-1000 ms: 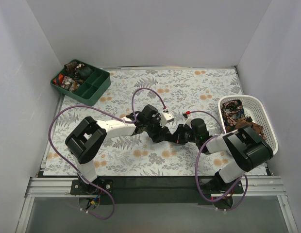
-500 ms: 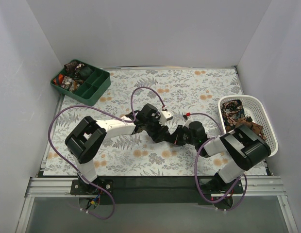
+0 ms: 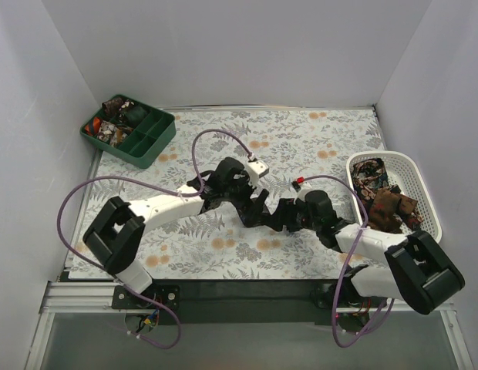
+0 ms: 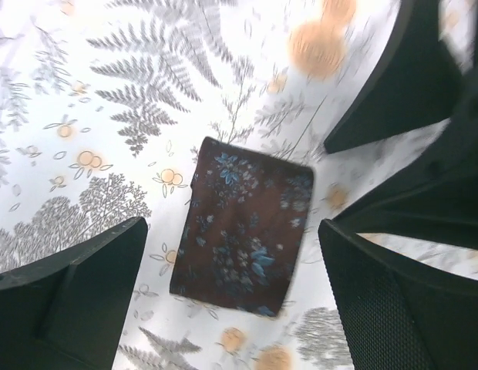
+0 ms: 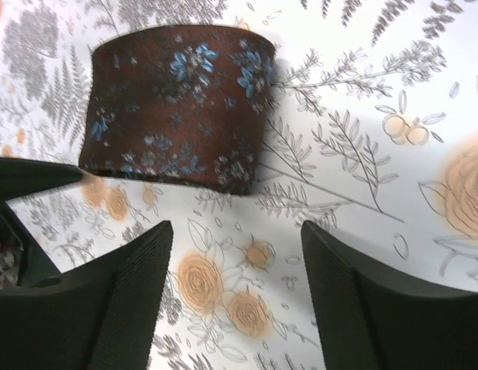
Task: Roll the ties
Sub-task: Roll the tie
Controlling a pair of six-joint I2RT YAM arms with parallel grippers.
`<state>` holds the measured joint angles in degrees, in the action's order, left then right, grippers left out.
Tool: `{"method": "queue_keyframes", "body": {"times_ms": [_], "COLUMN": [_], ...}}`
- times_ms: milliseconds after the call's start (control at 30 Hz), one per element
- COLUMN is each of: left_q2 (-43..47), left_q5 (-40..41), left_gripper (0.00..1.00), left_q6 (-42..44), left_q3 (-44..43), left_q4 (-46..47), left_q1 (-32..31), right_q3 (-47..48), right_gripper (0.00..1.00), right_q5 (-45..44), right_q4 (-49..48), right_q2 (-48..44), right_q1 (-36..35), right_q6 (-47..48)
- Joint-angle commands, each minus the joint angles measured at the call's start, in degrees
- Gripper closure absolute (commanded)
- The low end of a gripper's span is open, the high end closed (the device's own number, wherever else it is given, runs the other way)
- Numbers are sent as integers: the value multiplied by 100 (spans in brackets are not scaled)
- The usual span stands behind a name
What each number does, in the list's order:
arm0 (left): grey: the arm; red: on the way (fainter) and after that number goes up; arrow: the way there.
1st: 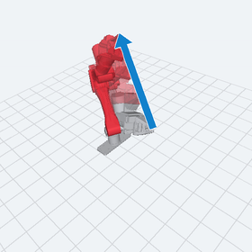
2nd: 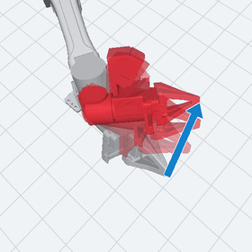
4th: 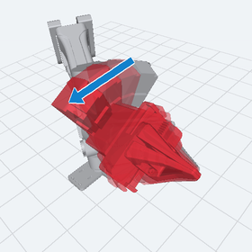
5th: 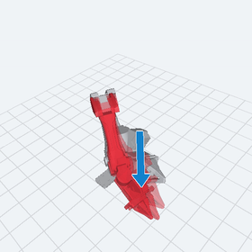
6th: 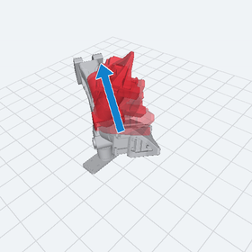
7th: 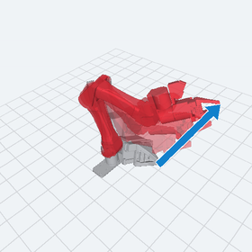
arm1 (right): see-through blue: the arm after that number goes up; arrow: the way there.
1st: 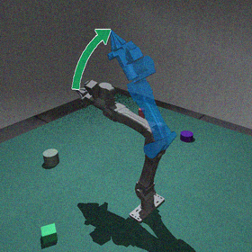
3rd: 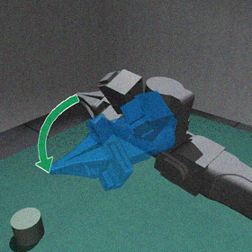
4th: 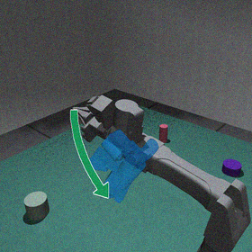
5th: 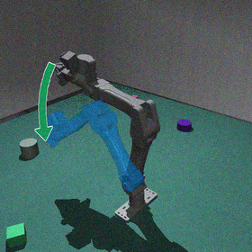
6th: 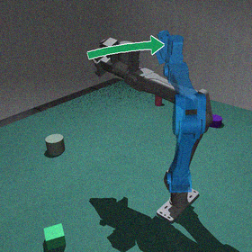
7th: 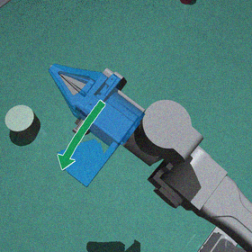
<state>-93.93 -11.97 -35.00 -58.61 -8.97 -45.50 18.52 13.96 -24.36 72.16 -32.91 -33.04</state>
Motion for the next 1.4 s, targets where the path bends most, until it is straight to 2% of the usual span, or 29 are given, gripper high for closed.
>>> {"method": "queue_keyframes", "body": {"times_ms": [0, 67, 100, 167, 233, 333, 700, 933, 1067, 1100, 1200, 1333, 1367], "left_q2": [901, 1341, 1481, 1815, 2001, 2125, 1378, 973, 912, 816, 578, -158, -335], "left_q5": [352, 808, 1036, 1615, 1706, 1733, 1794, 1741, 2144, 2259, 2732, 3216, 3305], "left_gripper": [13, 10, 9, 7, 3, 2, 2, 2, 2, 2, 2, 2, 2], "left_q6": [-1190, -1726, -2469, -3333, -4202, -4663, -4691, -4709, -4718, -4656, -4664, -4805, -4875], "left_q3": [103, 270, 463, 613, 963, 1324, 1405, 1142, 598, 231, -386, -1362, -1860], "left_q4": [45, -87, -174, -603, -606, -194, 615, 625, -305, -516, -1579, -3000, -3275], "left_q1": [32, 32, 32, 58, 67, 67, 67, 76, -11, -64, -301, -609, -705], "right_q3": [300, 458, 529, 783, 986, 1390, 1734, 1768, 1865, 1909, 2014, 2085, 2085], "right_gripper": [36, 29, 27, 18, 13, 8, 4, 5, 5, 5, 5, 5, 5], "right_q5": [-182, -183, -191, -183, -244, -165, 239, 274, 144, 73, -296, -587, -630], "right_q4": [1316, 1626, 1949, 2215, 2619, 3050, 3429, 3447, 3569, 3683, 4016, 4369, 4422], "right_q2": [-395, -659, -755, -993, -1133, -1117, -1160, -1134, -1125, -1143, -1169, -1300, -1336], "right_q1": [91, 135, 170, 197, 223, 276, 460, 566, 662, 680, 759, 873, 900], "right_q6": [587, 728, 772, 921, 966, 1106, 1185, 1264, 1326, 1361, 1422, 1484, 1476]}}
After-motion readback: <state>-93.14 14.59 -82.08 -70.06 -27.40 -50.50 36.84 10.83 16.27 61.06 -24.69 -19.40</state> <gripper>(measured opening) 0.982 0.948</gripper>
